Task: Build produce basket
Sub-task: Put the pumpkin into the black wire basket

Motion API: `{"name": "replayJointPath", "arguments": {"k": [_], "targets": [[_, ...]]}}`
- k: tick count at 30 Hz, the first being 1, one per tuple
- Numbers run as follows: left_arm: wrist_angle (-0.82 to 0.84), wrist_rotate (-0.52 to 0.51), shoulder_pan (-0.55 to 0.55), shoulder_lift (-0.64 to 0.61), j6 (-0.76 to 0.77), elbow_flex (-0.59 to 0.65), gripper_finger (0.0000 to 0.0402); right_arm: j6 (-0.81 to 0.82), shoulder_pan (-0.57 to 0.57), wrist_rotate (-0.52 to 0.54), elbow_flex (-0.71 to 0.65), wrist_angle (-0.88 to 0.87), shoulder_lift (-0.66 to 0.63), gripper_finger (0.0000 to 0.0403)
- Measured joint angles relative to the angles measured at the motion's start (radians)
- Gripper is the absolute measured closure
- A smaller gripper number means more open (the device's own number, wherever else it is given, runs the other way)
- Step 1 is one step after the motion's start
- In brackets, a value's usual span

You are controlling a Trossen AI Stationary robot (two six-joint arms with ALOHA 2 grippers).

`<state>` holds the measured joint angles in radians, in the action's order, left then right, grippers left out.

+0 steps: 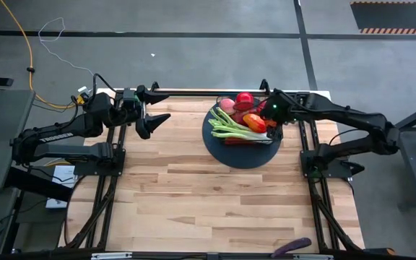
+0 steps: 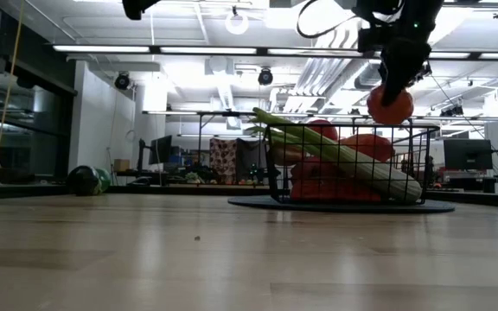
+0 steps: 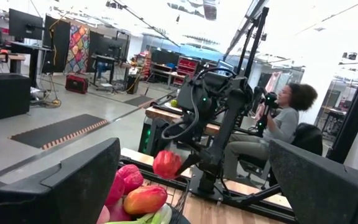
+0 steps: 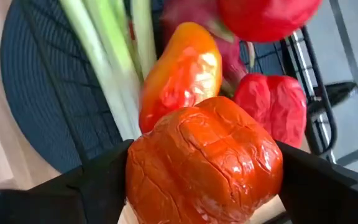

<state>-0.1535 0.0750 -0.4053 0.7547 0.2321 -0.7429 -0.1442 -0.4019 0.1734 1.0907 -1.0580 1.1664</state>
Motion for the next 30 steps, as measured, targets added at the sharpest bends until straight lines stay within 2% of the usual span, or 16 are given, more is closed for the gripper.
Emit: {"name": "replayJointPath", "arguments": {"k": [9,18,23,26,30], "targets": [[0.000,0.000,0.000,0.000,0.000,0.000,0.0004,-0.006,-0.011,-0.077,-0.129,0.045,-0.004,0.0064],[0.000,-0.009,0.000,0.000,0.000,0.000,0.0004,-0.049,-0.011,-0.017,-0.133,0.084,-0.003,0.0063],[0.000,-0.012,0.000,0.000,0.000,0.000,0.0004,-0.048,-0.011,-0.018,-0.133,0.082,-0.002,0.0062],[0.000,-0.012,0.000,0.000,0.000,0.000,0.0004,-0.047,-0.011,-0.032,-0.133,0.069,-0.002,0.0048],[0.000,-0.012,0.000,0.000,0.000,0.000,0.0004,-0.026,-0.011,-0.033,-0.123,0.045,-0.002,0.0010]]}}
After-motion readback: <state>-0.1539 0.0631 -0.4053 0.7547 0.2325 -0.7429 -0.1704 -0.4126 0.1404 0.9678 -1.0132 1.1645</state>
